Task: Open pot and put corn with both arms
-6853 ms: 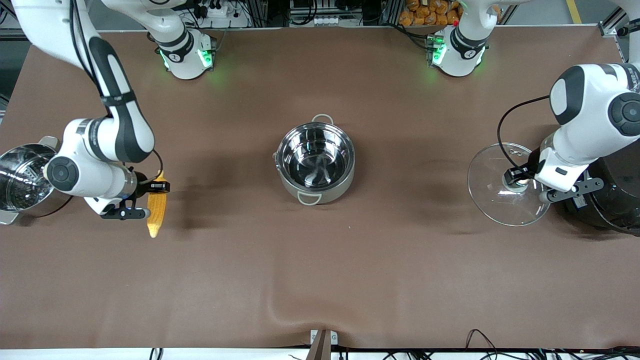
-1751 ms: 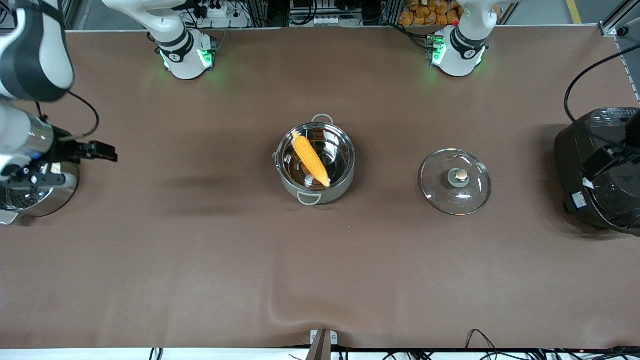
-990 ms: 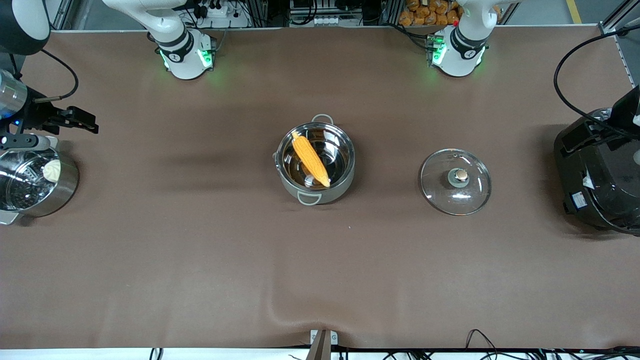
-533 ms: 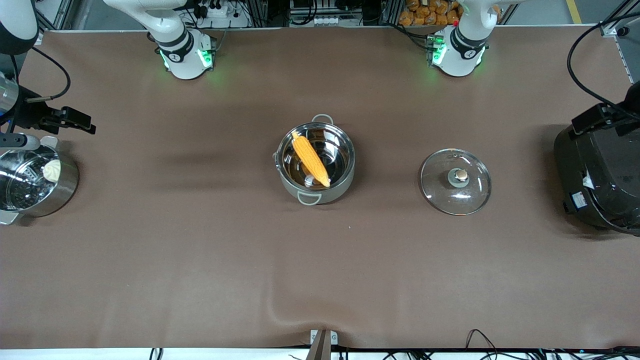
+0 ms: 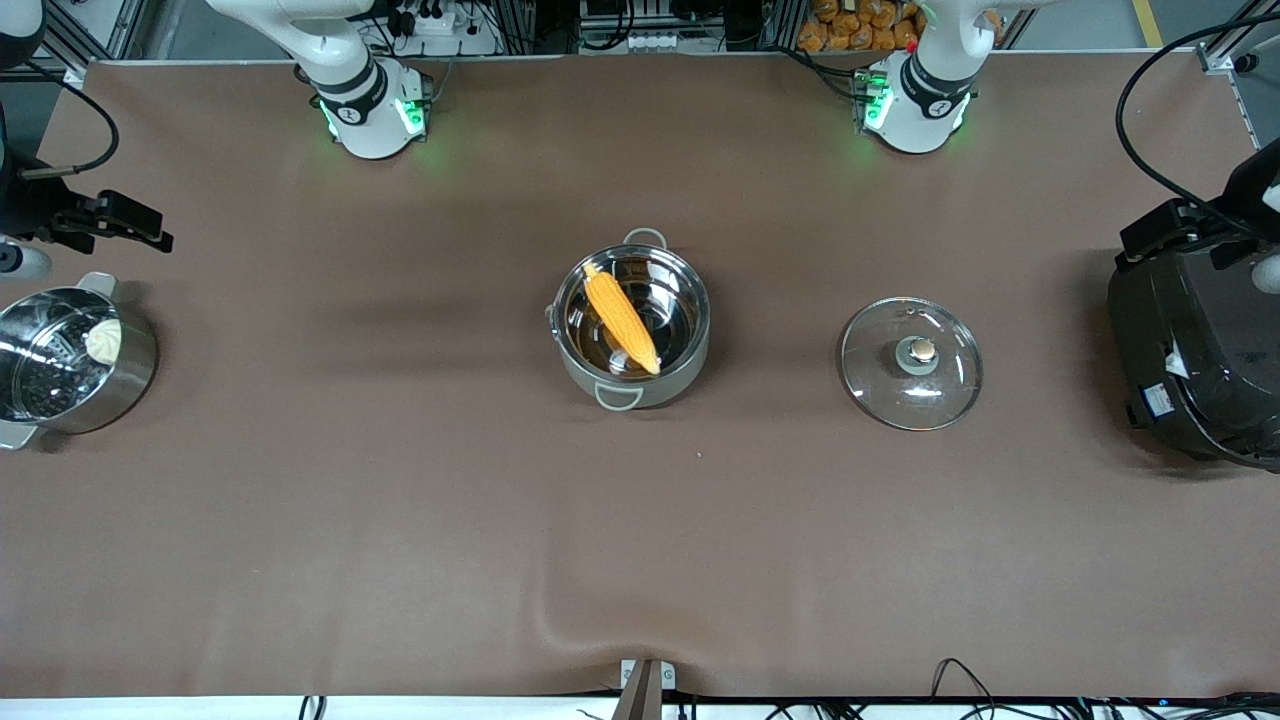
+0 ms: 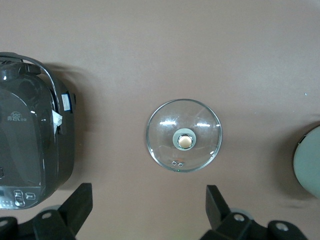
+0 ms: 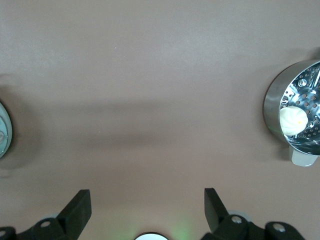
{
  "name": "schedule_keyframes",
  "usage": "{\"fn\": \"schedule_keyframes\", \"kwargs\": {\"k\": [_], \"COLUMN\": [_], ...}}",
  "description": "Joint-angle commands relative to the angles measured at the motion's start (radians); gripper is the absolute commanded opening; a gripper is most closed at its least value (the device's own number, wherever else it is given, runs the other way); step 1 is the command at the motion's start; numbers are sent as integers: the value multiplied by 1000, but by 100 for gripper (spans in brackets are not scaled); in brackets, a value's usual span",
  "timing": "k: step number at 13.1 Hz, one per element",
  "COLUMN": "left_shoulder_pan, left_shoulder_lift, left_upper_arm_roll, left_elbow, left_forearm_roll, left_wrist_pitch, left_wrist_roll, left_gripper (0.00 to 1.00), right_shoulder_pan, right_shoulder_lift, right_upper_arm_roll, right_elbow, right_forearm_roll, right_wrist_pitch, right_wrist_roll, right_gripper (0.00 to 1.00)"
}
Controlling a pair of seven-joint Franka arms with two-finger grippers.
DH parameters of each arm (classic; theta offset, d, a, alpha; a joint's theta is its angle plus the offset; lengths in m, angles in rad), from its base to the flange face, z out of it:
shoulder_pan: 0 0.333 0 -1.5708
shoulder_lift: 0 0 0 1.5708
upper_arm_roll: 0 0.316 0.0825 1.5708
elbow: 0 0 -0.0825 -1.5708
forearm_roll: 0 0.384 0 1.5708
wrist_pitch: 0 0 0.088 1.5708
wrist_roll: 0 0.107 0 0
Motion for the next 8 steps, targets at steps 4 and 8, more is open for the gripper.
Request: {"fn": "schedule_keyframes", "kwargs": {"k": [4, 8], "left_shoulder_pan": [20, 2], "left_shoulder_lift": [3, 4], "left_upper_arm_roll": [2, -4], "left_elbow": [-2, 4], "left_forearm_roll": [-29, -30], "left_wrist_pitch": [14, 14], "left_wrist_roll": [21, 15], "left_gripper": [100, 100], "right_shoulder_pan": [-16, -31], "right_shoulder_lift": [-9, 3], "right_upper_arm_roll": [12, 3], "right_elbow": [5, 24], "right_forearm_roll": [-11, -12], "right_wrist_pitch": [7, 5], "right_wrist_roll": [-11, -61], "right_gripper": [100, 100]}}
